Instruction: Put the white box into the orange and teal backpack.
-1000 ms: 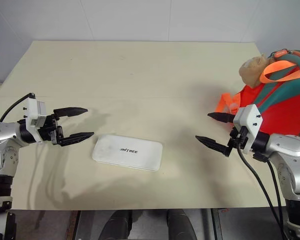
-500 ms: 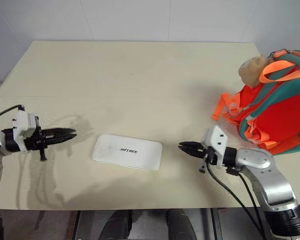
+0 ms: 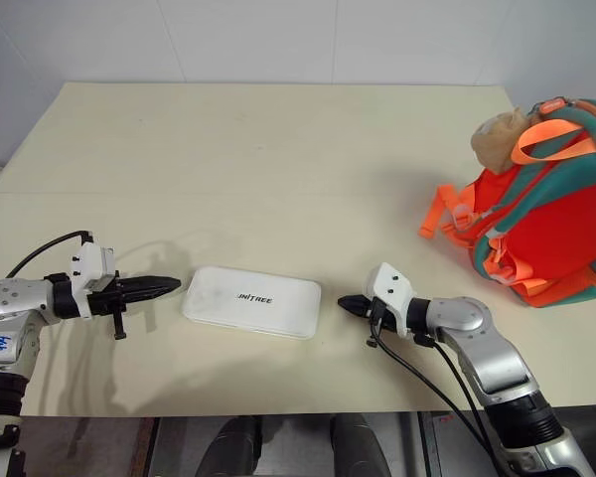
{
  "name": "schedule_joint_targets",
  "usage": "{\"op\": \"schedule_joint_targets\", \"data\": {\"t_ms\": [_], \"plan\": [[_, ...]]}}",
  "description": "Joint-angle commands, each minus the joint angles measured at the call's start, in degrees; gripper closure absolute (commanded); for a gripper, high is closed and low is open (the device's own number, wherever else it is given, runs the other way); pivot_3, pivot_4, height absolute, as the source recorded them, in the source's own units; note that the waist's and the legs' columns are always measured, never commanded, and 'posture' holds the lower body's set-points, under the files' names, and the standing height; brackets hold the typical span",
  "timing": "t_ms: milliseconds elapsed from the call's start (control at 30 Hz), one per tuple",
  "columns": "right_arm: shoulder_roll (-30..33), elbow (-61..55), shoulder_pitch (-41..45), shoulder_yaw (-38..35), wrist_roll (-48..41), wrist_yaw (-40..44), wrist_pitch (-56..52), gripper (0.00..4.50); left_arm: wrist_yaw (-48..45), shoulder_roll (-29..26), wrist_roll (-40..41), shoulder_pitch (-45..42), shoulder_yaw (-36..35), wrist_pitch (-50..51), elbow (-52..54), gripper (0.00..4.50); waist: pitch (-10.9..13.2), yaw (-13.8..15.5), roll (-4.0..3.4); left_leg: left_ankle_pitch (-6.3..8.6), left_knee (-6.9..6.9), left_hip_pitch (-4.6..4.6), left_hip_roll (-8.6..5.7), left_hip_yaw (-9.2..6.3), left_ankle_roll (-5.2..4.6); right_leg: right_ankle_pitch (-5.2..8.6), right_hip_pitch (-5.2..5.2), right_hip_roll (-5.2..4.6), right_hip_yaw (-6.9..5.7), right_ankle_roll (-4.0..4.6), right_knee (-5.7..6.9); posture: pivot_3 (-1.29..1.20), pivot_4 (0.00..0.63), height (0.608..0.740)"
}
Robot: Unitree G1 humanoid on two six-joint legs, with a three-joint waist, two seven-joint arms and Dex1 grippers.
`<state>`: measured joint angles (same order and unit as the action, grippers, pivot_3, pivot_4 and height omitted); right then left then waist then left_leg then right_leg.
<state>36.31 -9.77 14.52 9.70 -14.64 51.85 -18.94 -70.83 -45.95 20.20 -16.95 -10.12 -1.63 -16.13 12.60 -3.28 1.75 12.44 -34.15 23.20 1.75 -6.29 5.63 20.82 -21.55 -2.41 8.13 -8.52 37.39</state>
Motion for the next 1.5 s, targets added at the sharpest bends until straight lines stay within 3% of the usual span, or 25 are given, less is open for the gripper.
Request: {"op": "schedule_joint_targets", "data": {"t_ms": [33, 933, 1500], "plan": [[-1.39, -0.21, 0.28, 0.84, 0.31, -0.25, -0.46, 4.50, 0.89, 0.67, 0.44, 1.05, 0.04, 0.49, 2.10, 4.49, 0.00, -0.07, 0.00, 0.00, 0.00, -0.04, 0.00, 0.00, 0.00, 0.00, 0.01, 0.01, 0.00, 0.00, 0.03, 0.00, 0.150, 0.740], [-1.37, 8.24, 5.12, -1.13, 2.11, 1.92, 2.90, 4.50, 2.18, 5.73, 1.01, 3.90, 3.35, 5.10, 9.25, 4.49, -0.04, 0.15, 0.06, -0.02, -0.10, -0.04, -0.02, -0.01, 0.01, -0.01, 0.06, 0.00, 0.00, -0.01, 0.07, 0.00, 0.150, 0.740], [6.42, 2.34, -1.43, -8.13, 0.39, 1.93, -0.77, 4.50, 5.80, 6.14, 2.97, 8.97, 2.24, 9.01, 16.77, 4.49, -0.04, 0.41, 0.07, -0.02, -0.12, -0.04, -0.03, -0.02, 0.00, -0.01, 0.09, -0.02, 0.00, -0.01, 0.04, 0.00, 0.150, 0.740]]}}
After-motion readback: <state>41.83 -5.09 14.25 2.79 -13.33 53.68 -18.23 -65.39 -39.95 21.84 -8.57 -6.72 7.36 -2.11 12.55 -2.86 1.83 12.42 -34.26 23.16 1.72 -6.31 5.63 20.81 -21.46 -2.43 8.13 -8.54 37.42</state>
